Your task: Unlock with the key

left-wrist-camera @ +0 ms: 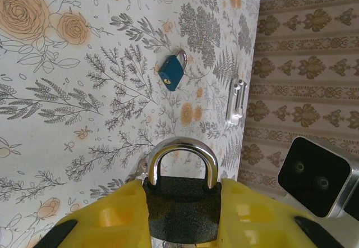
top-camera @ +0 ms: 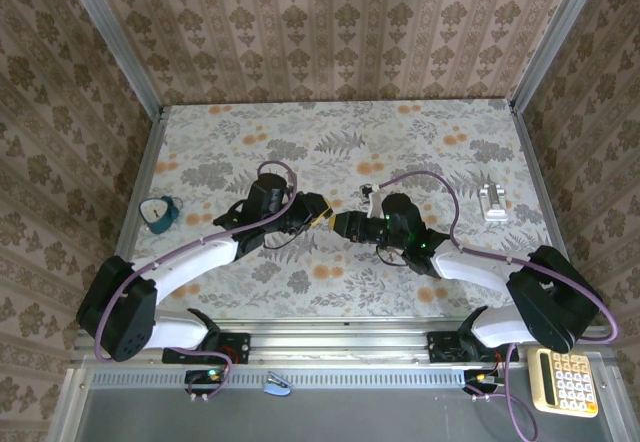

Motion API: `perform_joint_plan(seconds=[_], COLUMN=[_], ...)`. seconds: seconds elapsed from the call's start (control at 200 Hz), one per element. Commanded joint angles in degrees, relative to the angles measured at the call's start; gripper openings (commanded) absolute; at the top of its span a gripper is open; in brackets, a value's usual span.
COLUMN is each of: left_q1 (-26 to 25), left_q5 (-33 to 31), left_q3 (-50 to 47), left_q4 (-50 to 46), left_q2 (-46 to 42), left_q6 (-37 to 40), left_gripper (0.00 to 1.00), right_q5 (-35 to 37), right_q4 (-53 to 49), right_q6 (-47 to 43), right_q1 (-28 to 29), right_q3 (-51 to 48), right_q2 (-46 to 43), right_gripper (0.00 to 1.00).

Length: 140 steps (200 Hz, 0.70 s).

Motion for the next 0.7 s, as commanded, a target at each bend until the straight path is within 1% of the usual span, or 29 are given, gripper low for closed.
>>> perform_joint_plan(seconds=[0.0, 0.075, 0.195, 0.255, 0.335, 0.345, 0.49, 0.695], left_q1=[-0.5, -0.5, -0.6, -0.5, -0.6, -0.5, 0.7, 2.5], left_q5=[1.3, 1.6, 2.0, 2.3, 2.4, 2.5, 3.8, 7.7], left_q3=[-0.2, -0.3, -0.7, -0.8, -1.5, -1.6, -5.5, -7.7], left_q4=[3.8, 4.9, 6.8, 7.6, 9.5, 9.8, 20.4, 29.4], left_q2=[0.4, 0.4, 0.4, 0.4, 0.1, 0.1, -0.5, -1.9], left_q6=[-0.7, -0.9, -1.1, -1.1, -0.9, -0.9, -2.8, -2.8], left_gripper=[0.12, 0.12, 0.12, 0.11, 0.1, 0.1, 0.07, 0.01], right_q5=[-1.0, -1.4, -2.1, -2.4, -3.2, -3.3, -5.9, -10.3], right_q4=[3.3, 4.4, 5.9, 7.0, 8.7, 9.0, 12.5, 18.4], right_q6=[1.4, 2.3, 3.1, 3.6, 4.5, 4.7, 6.9, 9.9], right_q1=[-0.5, -0.8, -1.3, -1.5, -2.0, -2.1, -2.7, -3.5], right_q3=[0.8, 0.4, 0.3, 0.1, -0.4, -0.4, -1.1, -2.5], right_q2=[0.9, 1.2, 1.3, 1.3, 1.4, 2.5, 3.2, 3.4], right_gripper=[0.25, 0.24, 0.19, 0.14, 0.09, 0.09, 0.06, 0.03])
